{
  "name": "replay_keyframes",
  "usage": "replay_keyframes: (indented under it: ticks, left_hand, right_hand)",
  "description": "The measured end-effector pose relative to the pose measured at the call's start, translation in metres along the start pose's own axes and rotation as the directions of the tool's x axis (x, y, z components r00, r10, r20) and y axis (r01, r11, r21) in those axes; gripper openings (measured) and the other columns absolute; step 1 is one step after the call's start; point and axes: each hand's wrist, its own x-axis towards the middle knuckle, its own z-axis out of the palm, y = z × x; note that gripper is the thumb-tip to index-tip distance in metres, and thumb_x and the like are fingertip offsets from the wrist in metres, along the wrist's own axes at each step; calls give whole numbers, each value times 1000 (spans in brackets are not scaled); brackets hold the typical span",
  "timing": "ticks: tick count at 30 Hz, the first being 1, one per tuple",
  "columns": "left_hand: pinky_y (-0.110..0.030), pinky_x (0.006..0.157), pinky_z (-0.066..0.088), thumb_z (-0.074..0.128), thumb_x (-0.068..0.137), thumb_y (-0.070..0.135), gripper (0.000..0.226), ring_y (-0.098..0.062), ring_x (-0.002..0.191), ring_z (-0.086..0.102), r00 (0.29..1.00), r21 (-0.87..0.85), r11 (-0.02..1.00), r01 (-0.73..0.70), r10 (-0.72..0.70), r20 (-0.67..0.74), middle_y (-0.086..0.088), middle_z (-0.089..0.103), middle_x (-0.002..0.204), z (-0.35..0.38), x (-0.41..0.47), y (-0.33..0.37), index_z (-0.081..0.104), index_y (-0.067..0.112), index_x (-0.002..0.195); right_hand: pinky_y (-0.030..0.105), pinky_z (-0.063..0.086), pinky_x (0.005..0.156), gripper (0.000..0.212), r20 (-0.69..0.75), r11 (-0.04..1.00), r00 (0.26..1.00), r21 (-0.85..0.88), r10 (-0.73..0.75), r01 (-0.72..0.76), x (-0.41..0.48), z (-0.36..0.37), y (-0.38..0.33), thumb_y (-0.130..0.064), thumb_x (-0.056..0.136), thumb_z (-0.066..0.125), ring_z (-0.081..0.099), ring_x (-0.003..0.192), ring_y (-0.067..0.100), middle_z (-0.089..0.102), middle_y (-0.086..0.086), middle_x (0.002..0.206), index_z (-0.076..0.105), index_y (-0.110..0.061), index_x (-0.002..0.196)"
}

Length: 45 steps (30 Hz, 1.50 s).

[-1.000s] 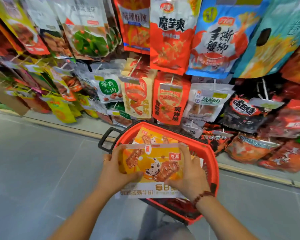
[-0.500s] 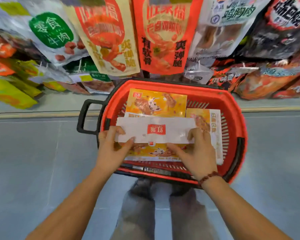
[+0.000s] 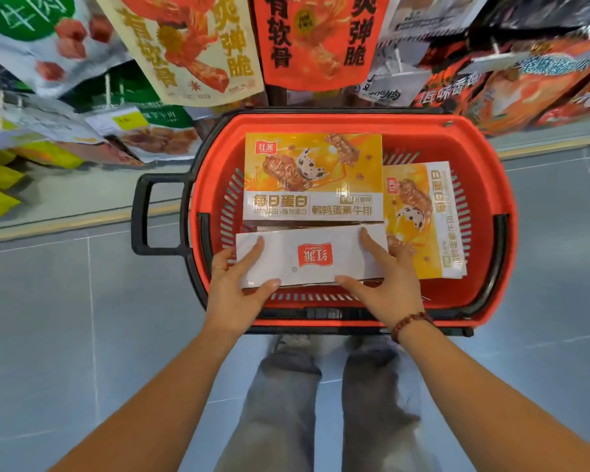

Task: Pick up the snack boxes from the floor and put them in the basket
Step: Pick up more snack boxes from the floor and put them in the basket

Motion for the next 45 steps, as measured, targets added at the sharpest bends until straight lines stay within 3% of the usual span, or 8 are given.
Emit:
replay_keyframes:
  ticks: [9,15,20,24,32,38,41,45]
  left_hand:
    - [9,88,22,79,70,11,64,-4,114,34,999,-38,999,-7,9,43,-4,36,130,-3,11,-1,54,22,128]
    - [-34,111,30,78,73,21,72,-20,128,35,989,91,996,13,-26,146,-10,39,132,-6,16,1,45,25,136]
    - [-39,110,31,78,71,36,63,-27,133,32,987,347,937,-42,-15,161,-11,34,145,-29,16,31,54,28,128]
    - [-36,106,34,78,71,37,62,-23,129,39,955,257,931,-260,208,211,-5,46,139,-51,5,102,55,27,127]
    - [-35,97,39,75,76,31,53,-18,117,49,706,-11,744,-668,638,307,2,53,128,-52,-50,299,55,26,125]
    - [-5,82,32,64,60,53,62,-9,104,51,416,-148,475,-867,855,309,13,54,105,-46,-135,434,63,22,114]
    - [-14,84,31,52,55,62,71,-5,103,47,261,-204,339,-918,906,333,15,54,107,-33,-181,489,64,23,113]
    - [1,86,26,73,60,50,57,13,102,43,110,-298,208,-932,943,312,18,55,109,3,-245,552,63,27,112]
  right_hand:
    - [34,32,106,83,10,998,999,59,37,-38,3,2,2,-42,70,78,26,134,24,30,6,139,34,-40,140]
    - [38,37,103,88,120,983,984,-145,129,-111,7,-7,-17,-44,75,73,31,134,32,30,14,144,21,-40,145]
    - [43,36,107,80,163,975,981,-213,102,-66,-10,-44,-37,-34,80,70,29,137,29,28,9,150,23,-36,145]
    - [38,37,107,74,-14,998,1000,-61,12,-13,-53,-99,-56,-30,77,73,38,131,23,42,3,142,37,-25,142]
    - [28,37,98,58,-430,999,903,47,-3,26,-161,-233,-77,-32,76,75,48,120,17,53,0,131,53,-23,129]
    - [22,40,96,50,-683,986,730,134,19,100,-268,-340,-65,-24,75,77,51,118,14,57,-2,126,58,-25,121]
    - [31,41,101,49,-770,992,638,90,15,85,-333,-392,-49,-26,76,76,52,115,12,57,-3,124,58,-24,122]
    - [29,44,96,49,-871,998,491,51,25,39,-422,-452,-13,-28,74,77,55,109,10,58,-6,120,58,-29,119]
